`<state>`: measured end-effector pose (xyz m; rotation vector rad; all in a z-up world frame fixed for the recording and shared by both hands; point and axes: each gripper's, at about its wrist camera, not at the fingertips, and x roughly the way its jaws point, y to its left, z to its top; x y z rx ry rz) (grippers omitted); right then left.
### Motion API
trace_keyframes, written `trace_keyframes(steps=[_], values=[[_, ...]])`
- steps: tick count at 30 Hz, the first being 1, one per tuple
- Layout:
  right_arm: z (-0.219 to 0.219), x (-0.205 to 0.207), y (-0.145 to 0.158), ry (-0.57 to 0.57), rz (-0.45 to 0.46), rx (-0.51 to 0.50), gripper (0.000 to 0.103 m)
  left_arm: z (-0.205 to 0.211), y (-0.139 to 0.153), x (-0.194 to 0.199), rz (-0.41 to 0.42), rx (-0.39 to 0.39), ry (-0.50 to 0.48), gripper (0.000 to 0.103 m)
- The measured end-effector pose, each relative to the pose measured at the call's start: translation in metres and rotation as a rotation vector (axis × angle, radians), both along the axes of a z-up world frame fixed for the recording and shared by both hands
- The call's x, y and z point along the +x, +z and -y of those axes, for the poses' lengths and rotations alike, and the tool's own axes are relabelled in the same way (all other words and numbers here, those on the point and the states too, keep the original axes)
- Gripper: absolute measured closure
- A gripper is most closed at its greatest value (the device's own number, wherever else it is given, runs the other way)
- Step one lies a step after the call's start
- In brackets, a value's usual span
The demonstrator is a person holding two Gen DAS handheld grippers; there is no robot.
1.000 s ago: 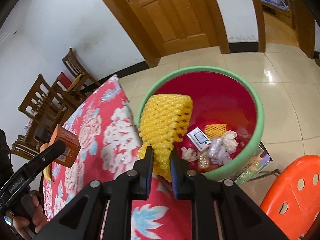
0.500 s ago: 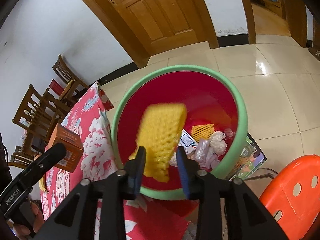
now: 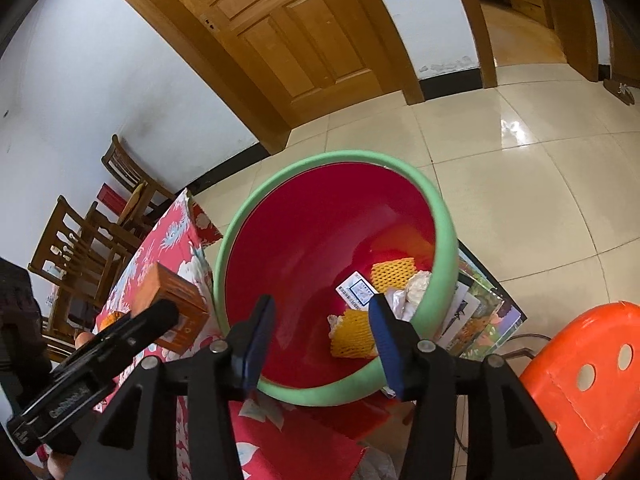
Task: Collect trash
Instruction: 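Carry the orange box and foam net over the bin and release both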
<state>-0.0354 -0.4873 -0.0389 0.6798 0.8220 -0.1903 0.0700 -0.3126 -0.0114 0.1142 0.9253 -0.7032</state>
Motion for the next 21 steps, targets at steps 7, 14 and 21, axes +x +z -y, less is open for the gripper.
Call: trace_keyframes(steps=[7, 14, 21], values=[[0.004, -0.005, 0.005, -0.023, 0.006, -0.003, 0.048, -0.004, 0.002, 0.001, -0.004, 0.003, 0.025, 0.031], [0.003, -0.007, 0.009, -0.015, 0.012, -0.007, 0.045, -0.021, 0.01, -0.001, 0.005, -0.005, 0.057, 0.031], [-0.015, -0.007, 0.02, 0.004, 0.026, -0.022, 0.044, -0.054, 0.023, -0.002, 0.025, -0.019, 0.115, 0.031]])
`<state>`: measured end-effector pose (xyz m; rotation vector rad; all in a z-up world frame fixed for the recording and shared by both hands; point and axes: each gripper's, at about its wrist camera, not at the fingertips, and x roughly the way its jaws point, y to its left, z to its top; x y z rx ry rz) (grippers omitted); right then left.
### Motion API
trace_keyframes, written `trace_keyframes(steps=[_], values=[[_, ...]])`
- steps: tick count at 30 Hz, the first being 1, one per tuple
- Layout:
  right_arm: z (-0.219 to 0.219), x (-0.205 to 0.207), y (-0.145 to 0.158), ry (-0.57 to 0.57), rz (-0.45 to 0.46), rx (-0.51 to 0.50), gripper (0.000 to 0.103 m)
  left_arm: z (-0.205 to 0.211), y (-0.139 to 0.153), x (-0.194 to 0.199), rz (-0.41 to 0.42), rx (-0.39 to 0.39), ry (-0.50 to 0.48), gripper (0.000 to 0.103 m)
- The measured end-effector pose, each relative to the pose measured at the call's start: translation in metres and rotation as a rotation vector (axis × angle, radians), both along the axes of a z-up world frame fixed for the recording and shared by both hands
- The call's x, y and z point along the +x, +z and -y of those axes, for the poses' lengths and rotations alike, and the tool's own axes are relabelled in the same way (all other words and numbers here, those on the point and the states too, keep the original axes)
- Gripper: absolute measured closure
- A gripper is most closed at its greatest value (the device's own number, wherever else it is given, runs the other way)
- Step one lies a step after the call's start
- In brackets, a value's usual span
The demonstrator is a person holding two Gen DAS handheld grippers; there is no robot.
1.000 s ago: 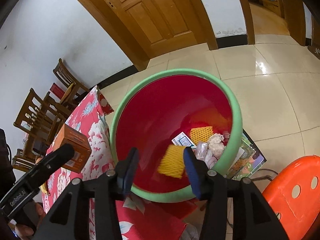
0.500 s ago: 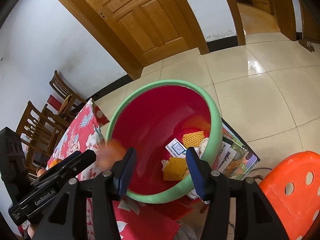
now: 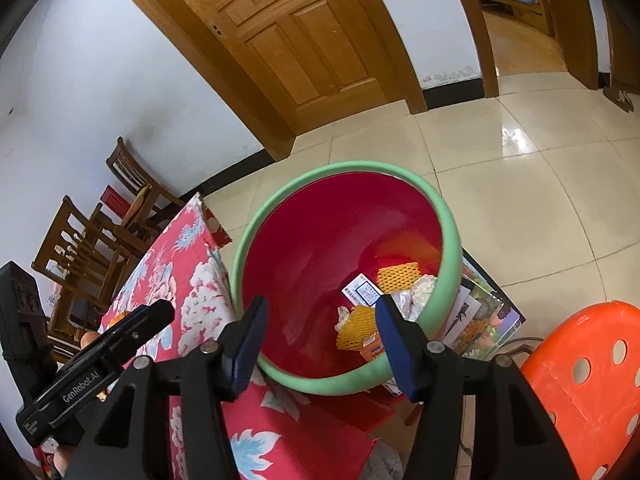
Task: Collect trash
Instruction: 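Carry the orange box and foam net over the bin and release both, then return both tools to the table toward the orange toy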
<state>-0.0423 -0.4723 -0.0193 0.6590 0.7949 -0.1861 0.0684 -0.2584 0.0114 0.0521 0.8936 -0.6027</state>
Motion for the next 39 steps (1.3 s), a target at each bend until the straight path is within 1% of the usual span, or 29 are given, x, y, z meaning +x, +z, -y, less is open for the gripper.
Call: trace_keyframes(steps=[13, 21, 28, 35, 39], values=[[-0.045, 0.009, 0.021, 0.06, 0.051, -0.011, 0.041, -0.081, 0.018, 0.003, 0.039, -0.016, 0.169, 0.031], [-0.078, 0.024, 0.027, 0.125, 0.051, -0.012, 0.04, -0.135, 0.024, 0.013, 0.065, -0.002, 0.262, 0.031], [-0.108, 0.041, 0.032, 0.175, 0.049, -0.026, 0.04, -0.182, 0.022, 0.027, 0.067, 0.008, 0.352, 0.031], [-0.135, 0.062, 0.033, 0.234, 0.035, -0.046, 0.04, -0.225, 0.012, 0.047, 0.053, 0.026, 0.436, 0.031], [-0.156, 0.077, 0.032, 0.272, 0.024, -0.06, 0.04, -0.243, 0.006, 0.054, 0.041, 0.022, 0.476, 0.031]])
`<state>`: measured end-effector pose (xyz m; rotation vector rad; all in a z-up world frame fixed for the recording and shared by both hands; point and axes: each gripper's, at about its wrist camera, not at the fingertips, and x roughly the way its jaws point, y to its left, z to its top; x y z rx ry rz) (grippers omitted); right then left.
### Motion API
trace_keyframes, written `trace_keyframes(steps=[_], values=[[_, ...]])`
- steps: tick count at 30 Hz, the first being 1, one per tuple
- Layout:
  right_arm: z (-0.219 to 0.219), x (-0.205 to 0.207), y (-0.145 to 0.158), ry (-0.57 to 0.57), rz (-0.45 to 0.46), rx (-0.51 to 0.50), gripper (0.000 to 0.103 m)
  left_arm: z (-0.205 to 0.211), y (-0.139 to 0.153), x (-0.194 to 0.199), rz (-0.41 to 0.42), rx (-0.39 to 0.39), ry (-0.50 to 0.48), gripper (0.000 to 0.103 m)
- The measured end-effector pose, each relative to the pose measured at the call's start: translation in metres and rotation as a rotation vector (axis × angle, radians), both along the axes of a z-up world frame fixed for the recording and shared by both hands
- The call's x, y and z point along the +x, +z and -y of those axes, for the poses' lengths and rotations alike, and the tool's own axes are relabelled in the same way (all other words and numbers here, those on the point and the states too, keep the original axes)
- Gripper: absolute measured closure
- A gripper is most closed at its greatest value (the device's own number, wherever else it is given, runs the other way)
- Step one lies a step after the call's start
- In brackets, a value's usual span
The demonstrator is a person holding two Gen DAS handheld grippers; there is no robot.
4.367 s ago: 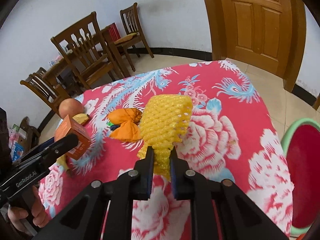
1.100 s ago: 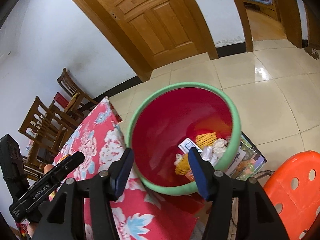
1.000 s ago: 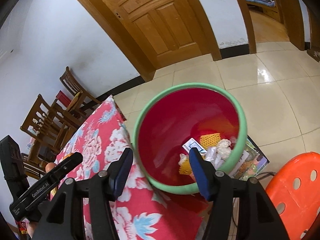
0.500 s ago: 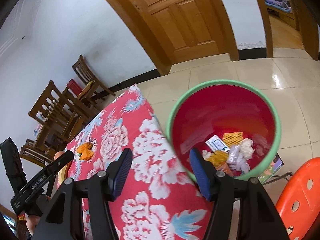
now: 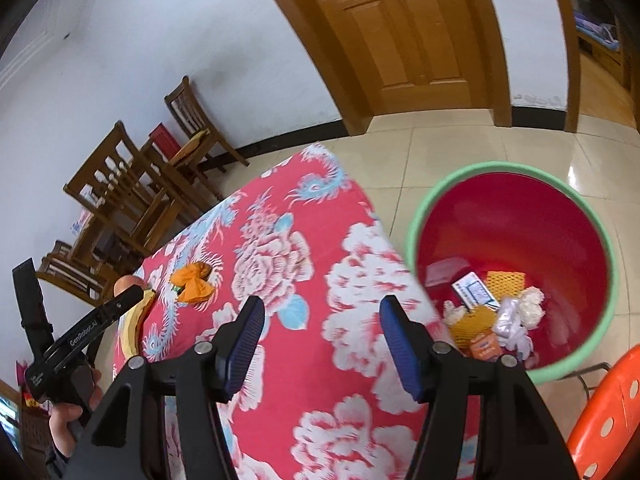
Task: Collect trash
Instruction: 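Return both tools to the table toward the orange toy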
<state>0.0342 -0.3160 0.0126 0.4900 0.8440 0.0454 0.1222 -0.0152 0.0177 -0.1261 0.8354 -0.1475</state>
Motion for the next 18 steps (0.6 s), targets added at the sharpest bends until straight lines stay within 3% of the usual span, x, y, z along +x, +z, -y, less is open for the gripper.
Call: trace_keyframes(steps=[10, 18], values=[[-0.063, 0.039, -0.007, 0.121, -0.035, -0.034, 0.04, -0.039, -0.019, 0.017, 0.003, 0.005, 0.131, 0.031], [-0.115, 0.07, -0.02, 0.222, -0.071, -0.06, 0.04, -0.057, -0.03, 0.018, 0.0, -0.001, 0.17, 0.031]])
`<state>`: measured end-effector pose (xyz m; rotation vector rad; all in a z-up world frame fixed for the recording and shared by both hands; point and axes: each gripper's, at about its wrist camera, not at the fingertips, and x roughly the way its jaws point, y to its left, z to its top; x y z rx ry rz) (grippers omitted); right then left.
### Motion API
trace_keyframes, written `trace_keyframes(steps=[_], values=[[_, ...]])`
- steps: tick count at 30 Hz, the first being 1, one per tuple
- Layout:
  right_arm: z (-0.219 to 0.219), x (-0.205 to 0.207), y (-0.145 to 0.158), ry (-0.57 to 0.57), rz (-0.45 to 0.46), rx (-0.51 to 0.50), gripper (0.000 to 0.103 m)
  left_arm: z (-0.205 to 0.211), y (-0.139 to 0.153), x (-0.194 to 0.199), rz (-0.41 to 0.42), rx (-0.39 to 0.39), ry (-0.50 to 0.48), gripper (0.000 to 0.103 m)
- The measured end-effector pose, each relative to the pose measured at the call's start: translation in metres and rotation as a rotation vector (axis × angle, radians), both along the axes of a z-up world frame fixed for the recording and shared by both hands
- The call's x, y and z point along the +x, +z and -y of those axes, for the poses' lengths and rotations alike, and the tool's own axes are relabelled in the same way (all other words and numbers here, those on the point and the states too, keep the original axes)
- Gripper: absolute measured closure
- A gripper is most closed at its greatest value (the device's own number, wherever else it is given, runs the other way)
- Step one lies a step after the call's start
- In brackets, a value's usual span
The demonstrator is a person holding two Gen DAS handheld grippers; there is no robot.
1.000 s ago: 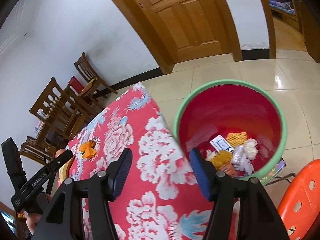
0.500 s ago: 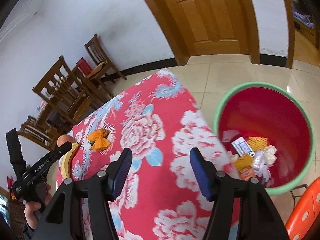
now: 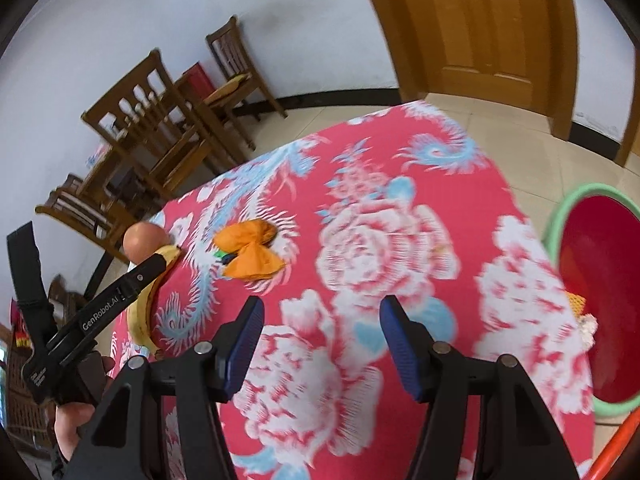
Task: Collect trash
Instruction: 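Return both tools to the table toward the orange toy, then grasp the orange toy with the right tool while the left grasps the small green figure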
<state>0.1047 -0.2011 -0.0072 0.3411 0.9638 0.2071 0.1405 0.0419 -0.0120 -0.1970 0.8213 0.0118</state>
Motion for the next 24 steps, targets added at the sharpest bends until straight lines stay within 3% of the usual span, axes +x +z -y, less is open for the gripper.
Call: trace_keyframes(steps=[9, 19, 21, 24], values=[[-0.047, 0.039, -0.026, 0.083, -0.033, -0.001, 0.04, -0.013, -0.001, -0.003, 0.008, -0.053, 0.013, 0.031], [-0.067, 0.063, -0.038, 0.107, -0.017, 0.042, 0.041, -0.022, -0.005, -0.003, -0.004, -0.086, 0.034, 0.031], [-0.069, 0.065, -0.039, 0.111, -0.014, 0.04, 0.062, -0.022, -0.005, -0.004, -0.003, -0.086, 0.037, 0.031], [-0.07, 0.067, -0.042, 0.113, -0.017, 0.024, 0.086, -0.021, -0.005, -0.003, -0.005, -0.081, 0.033, 0.031]])
